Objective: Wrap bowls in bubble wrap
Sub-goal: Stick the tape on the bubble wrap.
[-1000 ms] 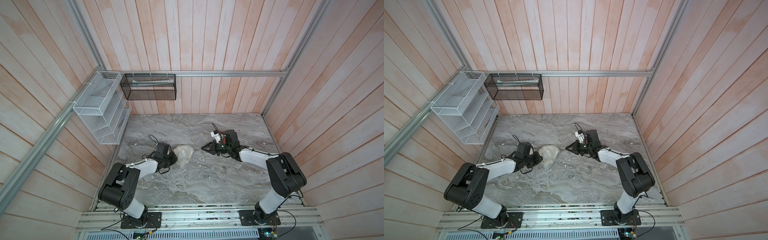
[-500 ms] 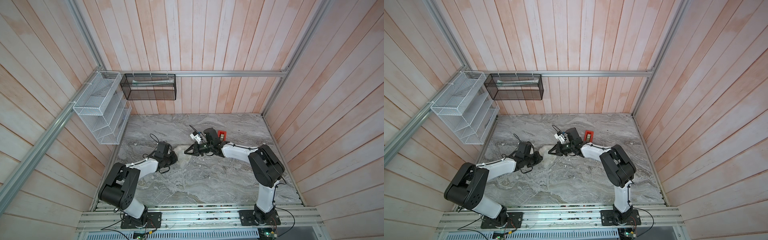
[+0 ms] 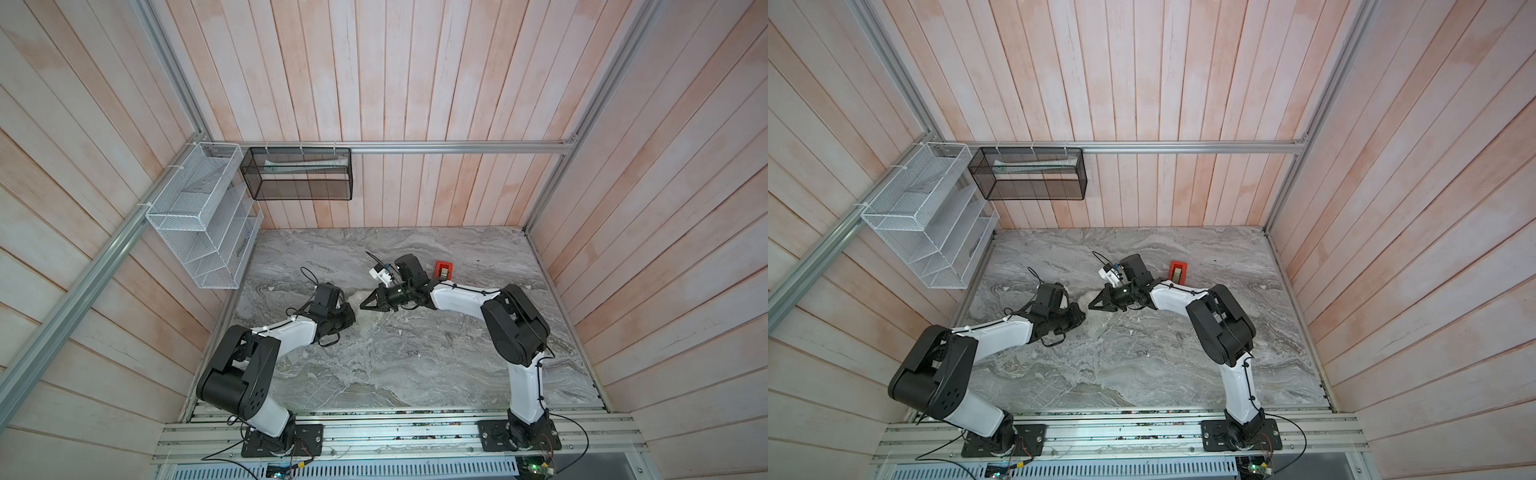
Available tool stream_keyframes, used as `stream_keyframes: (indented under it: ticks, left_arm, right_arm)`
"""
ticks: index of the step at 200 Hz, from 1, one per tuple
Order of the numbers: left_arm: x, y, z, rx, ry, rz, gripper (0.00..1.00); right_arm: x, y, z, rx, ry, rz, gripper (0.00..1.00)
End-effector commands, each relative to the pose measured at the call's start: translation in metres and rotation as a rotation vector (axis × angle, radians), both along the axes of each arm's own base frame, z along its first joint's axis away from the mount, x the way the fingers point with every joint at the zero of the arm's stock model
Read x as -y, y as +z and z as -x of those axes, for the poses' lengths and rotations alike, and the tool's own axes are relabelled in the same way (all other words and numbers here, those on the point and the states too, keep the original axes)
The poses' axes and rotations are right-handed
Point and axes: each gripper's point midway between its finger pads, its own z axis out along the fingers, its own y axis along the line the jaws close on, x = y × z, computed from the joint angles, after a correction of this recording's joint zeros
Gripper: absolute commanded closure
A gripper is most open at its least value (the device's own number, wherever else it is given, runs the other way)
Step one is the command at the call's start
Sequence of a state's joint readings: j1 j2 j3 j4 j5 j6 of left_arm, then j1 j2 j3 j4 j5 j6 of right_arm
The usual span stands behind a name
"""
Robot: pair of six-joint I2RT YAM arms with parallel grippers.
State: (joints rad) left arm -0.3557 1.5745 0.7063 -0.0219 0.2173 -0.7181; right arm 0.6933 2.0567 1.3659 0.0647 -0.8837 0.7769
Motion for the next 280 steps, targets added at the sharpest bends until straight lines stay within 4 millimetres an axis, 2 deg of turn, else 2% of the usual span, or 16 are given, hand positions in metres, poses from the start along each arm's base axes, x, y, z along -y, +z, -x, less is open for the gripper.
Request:
stream_keyframes:
  ticks: [1,46,76,148,184,245,280]
  left_arm:
    - [0.005,0.019,-0.015,0.073,-0.007,-0.002,0.88]
    - [0.005,0.020,-0.017,0.079,-0.007,-0.017,0.88]
    - [0.003,0.021,-0.018,0.091,-0.008,-0.036,0.88]
    - [0.002,0.020,-0.027,0.107,-0.006,-0.064,0.87]
    - [0.005,0.020,-0.031,0.102,-0.013,-0.063,0.86]
    - [0.013,0.021,-0.036,0.103,-0.033,-0.040,0.86]
    - [0.017,0.025,-0.037,0.112,-0.049,-0.023,0.86]
  right_arm:
    - [-0.007,-0.001,0.006,-0.013,0.037,0.005,1.00]
    - [-0.010,-0.009,0.005,-0.057,0.016,0.013,1.00]
    - [-0.002,-0.026,0.001,-0.105,-0.003,0.050,1.00]
    - [0.013,-0.044,-0.005,-0.145,-0.015,0.107,1.00]
    - [0.026,-0.050,-0.015,-0.149,-0.033,0.113,1.00]
    - [0.025,-0.056,-0.031,-0.136,-0.007,0.117,1.00]
    - [0.029,-0.076,-0.036,-0.139,-0.029,0.188,1.00]
